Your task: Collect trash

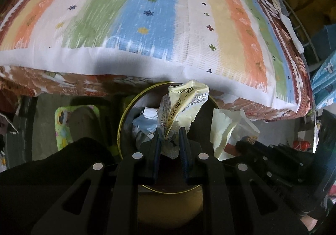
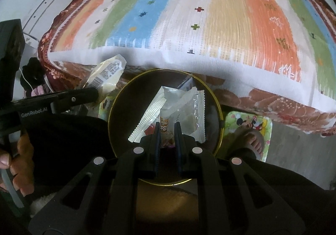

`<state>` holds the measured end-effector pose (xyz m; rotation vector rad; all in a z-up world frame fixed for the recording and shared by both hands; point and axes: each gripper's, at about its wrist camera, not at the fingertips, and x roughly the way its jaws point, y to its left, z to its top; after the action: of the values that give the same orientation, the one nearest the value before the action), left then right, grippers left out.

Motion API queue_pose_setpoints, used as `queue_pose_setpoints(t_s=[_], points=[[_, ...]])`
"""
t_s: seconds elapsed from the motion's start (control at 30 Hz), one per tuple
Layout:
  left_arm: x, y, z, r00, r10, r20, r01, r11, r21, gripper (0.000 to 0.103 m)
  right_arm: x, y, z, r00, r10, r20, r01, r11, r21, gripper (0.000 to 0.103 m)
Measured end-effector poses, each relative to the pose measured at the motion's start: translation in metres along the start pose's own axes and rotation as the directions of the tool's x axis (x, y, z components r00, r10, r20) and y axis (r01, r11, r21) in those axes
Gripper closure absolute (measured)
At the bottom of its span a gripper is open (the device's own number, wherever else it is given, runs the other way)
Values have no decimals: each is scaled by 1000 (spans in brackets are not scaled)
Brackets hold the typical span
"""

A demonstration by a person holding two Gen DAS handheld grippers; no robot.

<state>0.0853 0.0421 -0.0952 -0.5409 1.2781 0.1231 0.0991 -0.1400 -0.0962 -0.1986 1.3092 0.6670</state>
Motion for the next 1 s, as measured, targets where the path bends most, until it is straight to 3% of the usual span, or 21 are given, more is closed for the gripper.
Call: queue_pose_setpoints(t_s=[0.07,0.23,0.3,0.67,0.87,1.0], points=[[0,0,3,1000,-5,4,5,1000,-8,85,1,-1,1,1000,4,-3,-4,1000,12,87],[-3,6,11,999,-29,43,32,998,-62,59,5,-6,5,1000,18,0,-18,999,48,70],[-6,6,11,998,-23,61,26,998,-62,59,4,-6,5,1000,26,4,-26,999,44,63],[-20,-3,7,994,-14,105,12,1000,16,56,-9,-3,1,999,2,54,-3,1000,20,60],[-38,-16,-7,984,1,178,-24,991,129,45,-32,1,-6,990,-24,141,27,1000,-15,55],[-54,-19,-19,969,-30,244,-15,983,181,38,-47,5,-16,979,-33,202,42,998,-42,49]])
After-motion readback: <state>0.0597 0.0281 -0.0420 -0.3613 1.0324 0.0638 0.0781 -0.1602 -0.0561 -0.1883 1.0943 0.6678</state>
